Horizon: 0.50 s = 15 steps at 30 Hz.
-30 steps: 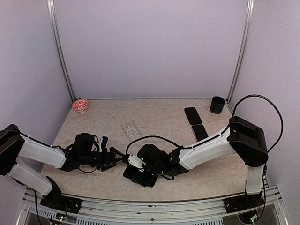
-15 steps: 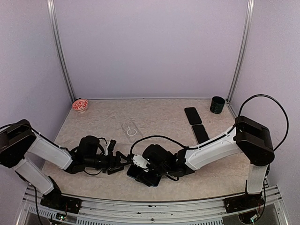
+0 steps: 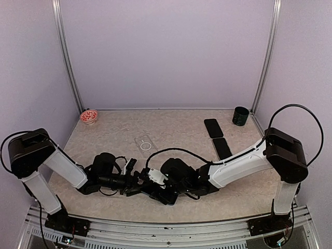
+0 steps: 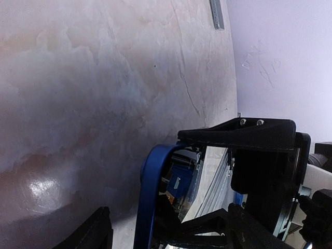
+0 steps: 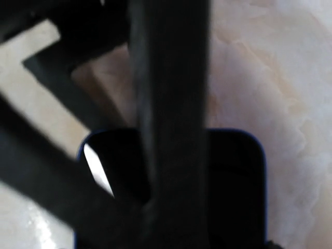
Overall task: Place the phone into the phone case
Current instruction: Pick up the phone at the center of the board, then pass from the right arm to the left
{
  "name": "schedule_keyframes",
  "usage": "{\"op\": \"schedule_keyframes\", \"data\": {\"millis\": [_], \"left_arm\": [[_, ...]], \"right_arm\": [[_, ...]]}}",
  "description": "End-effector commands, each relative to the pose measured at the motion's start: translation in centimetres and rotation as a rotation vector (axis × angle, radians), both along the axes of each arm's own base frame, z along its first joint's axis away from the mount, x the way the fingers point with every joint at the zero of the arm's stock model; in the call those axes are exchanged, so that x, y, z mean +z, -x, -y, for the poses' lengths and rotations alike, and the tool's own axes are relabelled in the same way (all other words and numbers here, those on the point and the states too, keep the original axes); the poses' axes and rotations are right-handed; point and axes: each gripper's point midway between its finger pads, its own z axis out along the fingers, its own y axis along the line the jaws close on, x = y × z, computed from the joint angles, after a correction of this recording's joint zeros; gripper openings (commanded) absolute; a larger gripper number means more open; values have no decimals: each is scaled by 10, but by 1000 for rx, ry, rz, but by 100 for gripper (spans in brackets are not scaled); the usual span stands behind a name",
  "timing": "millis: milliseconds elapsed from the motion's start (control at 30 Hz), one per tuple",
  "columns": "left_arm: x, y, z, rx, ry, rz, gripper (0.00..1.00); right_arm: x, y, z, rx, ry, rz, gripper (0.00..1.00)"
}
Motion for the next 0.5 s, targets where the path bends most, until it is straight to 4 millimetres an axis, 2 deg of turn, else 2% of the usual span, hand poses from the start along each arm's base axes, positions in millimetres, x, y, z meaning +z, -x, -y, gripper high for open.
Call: {"op": "schedule_keyframes", "data": {"millis": [0, 100, 367, 467], "left_arm": [[2, 8, 10, -43, 48, -30, 67], [6, 9, 13, -54, 76, -35, 53], [11, 9, 18, -67, 113, -34, 28], [12, 9, 18, -68, 119, -35, 23]], "right_arm": [[27, 0, -8, 6, -76, 42, 70], [26, 0, -7, 4, -75, 44, 70], [26, 3, -5, 9, -80, 42, 70], [27, 3, -5, 9, -83, 44, 70]]}}
